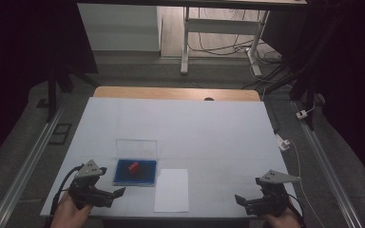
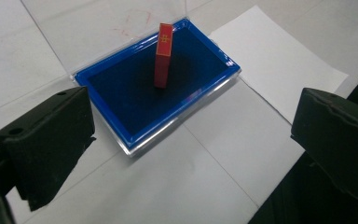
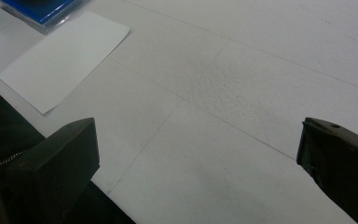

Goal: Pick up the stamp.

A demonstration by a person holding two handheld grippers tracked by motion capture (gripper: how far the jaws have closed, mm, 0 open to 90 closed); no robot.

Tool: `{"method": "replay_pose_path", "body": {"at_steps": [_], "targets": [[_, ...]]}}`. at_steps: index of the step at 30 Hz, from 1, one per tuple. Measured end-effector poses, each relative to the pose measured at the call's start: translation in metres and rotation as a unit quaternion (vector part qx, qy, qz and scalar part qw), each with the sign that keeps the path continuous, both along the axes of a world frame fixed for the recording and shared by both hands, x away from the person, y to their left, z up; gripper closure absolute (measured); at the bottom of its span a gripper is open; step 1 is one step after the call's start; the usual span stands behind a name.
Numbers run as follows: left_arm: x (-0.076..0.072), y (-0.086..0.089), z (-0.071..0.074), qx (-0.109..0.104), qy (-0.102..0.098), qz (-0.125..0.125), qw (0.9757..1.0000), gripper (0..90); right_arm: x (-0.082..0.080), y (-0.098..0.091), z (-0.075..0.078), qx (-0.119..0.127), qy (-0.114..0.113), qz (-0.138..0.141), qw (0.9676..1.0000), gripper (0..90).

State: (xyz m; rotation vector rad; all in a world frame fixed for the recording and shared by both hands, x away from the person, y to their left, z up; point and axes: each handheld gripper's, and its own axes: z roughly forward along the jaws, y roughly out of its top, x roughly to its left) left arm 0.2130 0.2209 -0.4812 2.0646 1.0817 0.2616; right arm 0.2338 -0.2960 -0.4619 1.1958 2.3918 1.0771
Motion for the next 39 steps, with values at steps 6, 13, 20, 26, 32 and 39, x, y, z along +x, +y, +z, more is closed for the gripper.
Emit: {"method": "replay_pose_path", "body": {"at_steps": [6,13,20,26,32,39], "targets": [[0.014,-0.006,-0.003,0.007,0.006,-0.007,0.9999,0.0,0.000,0.001,0.000,-0.002,0.002,0.002,1.0000,0.0],[0.027,-0.011,-0.008,0.012,0.011,-0.008,0.9998,0.1,0.001,0.001,0.000,-0.002,0.004,0.004,1.0000,0.0],[0.040,-0.018,-0.009,0.024,0.006,-0.007,0.9997,0.0,0.001,0.002,-0.001,-0.005,0.007,0.005,1.0000,0.0],[0.052,-0.027,-0.013,0.042,0.009,-0.018,0.9989,0.6,0.001,0.002,-0.001,-0.007,0.009,0.007,0.9999,0.0],[0.063,-0.037,-0.017,0.056,0.022,-0.037,0.9975,2.6,0.002,0.002,-0.001,-0.008,0.011,0.008,0.9999,0.0],[0.068,-0.039,-0.016,0.076,0.021,-0.047,0.9958,21.0,0.002,0.002,-0.001,-0.009,0.013,0.010,0.9998,0.0]]}}
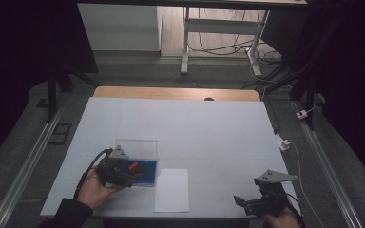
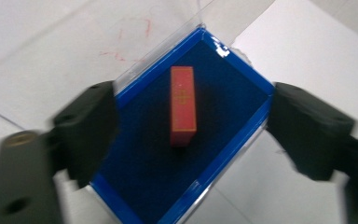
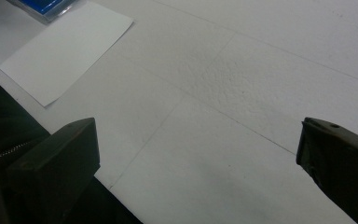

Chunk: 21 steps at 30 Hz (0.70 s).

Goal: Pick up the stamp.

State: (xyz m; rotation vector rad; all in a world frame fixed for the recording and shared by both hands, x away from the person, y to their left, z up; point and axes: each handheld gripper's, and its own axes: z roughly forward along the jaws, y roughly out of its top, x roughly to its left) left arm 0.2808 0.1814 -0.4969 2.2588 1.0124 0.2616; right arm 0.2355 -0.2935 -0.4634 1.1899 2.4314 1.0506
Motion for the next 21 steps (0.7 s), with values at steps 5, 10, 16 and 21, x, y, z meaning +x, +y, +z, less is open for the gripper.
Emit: {"method": "replay_pose_path", "body": {"at_steps": [5,10,16,21], "targets": [[0.0023,0.0019,0.0028,0.006,0.000,0.009,0.9999,42.8,0.0000,0.0006,-0.0001,-0.002,0.001,0.001,1.0000,0.0],[0.0034,0.0004,0.0042,0.011,0.006,0.014,0.9998,59.8,0.0000,0.0009,-0.0002,-0.002,0.001,0.002,1.0000,0.0],[0.0039,-0.0013,0.0043,0.016,0.014,0.009,0.9997,75.1,0.0000,0.0012,-0.0003,-0.005,0.002,0.003,1.0000,0.0],[0.0036,-0.0029,0.0051,0.024,0.012,0.012,0.9996,80.2,0.0000,0.0014,-0.0004,-0.006,0.001,0.005,1.0000,0.0]]}}
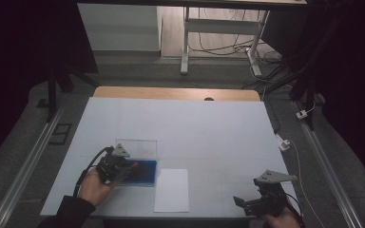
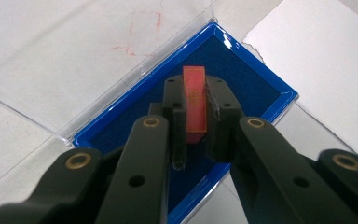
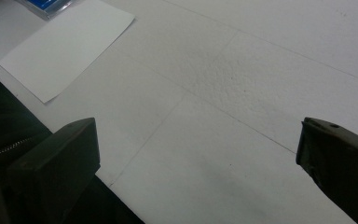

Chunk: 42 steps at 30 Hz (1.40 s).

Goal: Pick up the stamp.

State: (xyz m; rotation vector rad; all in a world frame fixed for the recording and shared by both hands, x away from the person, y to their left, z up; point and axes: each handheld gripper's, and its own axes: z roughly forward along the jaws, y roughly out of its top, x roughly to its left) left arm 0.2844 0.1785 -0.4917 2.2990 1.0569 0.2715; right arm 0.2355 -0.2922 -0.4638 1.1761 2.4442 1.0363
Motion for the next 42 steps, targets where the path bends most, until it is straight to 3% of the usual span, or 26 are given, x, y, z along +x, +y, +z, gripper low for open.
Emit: {"method": "replay_pose_path", "body": {"at_steps": [8,15,31,42], "targets": [[-0.001,0.003,0.004,-0.008,-0.004,-0.015,0.9999,80.4,0.000,0.000,0.000,-0.002,-0.001,0.001,1.0000,0.0],[-0.003,0.005,0.008,-0.022,-0.009,-0.011,0.9997,80.4,-0.001,0.000,0.000,-0.002,-0.002,0.003,1.0000,0.0],[-0.011,0.007,0.026,-0.069,-0.031,-0.009,0.9971,80.4,-0.001,0.001,0.000,-0.002,-0.003,0.006,1.0000,0.0],[-0.017,0.001,0.034,-0.071,-0.047,-0.015,0.9963,80.3,-0.001,0.001,0.000,-0.003,-0.003,0.006,1.0000,0.0]]}}
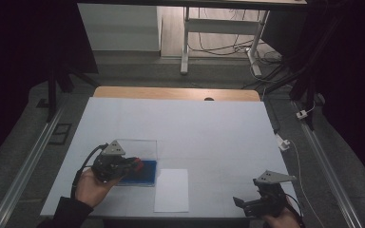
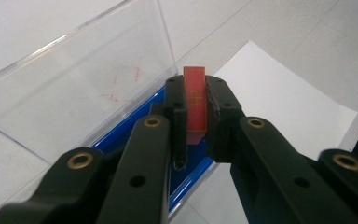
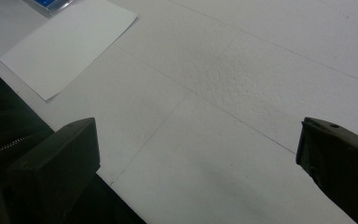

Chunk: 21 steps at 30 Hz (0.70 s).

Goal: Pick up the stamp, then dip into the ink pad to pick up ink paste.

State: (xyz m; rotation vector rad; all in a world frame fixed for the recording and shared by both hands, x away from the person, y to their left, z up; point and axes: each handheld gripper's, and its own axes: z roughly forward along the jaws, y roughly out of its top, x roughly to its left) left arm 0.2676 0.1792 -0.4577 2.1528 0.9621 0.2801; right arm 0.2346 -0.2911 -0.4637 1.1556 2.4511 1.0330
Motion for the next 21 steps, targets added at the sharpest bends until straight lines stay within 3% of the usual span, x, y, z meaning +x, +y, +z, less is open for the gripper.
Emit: {"method": "replay_pose_path", "body": {"at_steps": [11,21], "targets": [[0.000,0.001,0.001,0.007,0.001,0.010,0.9999,80.3,0.000,0.001,0.000,-0.003,0.001,0.001,1.0000,0.0],[0.010,0.003,-0.013,0.026,0.025,0.030,0.9989,80.3,0.000,0.001,0.000,-0.005,0.001,0.004,1.0000,0.0]]}}
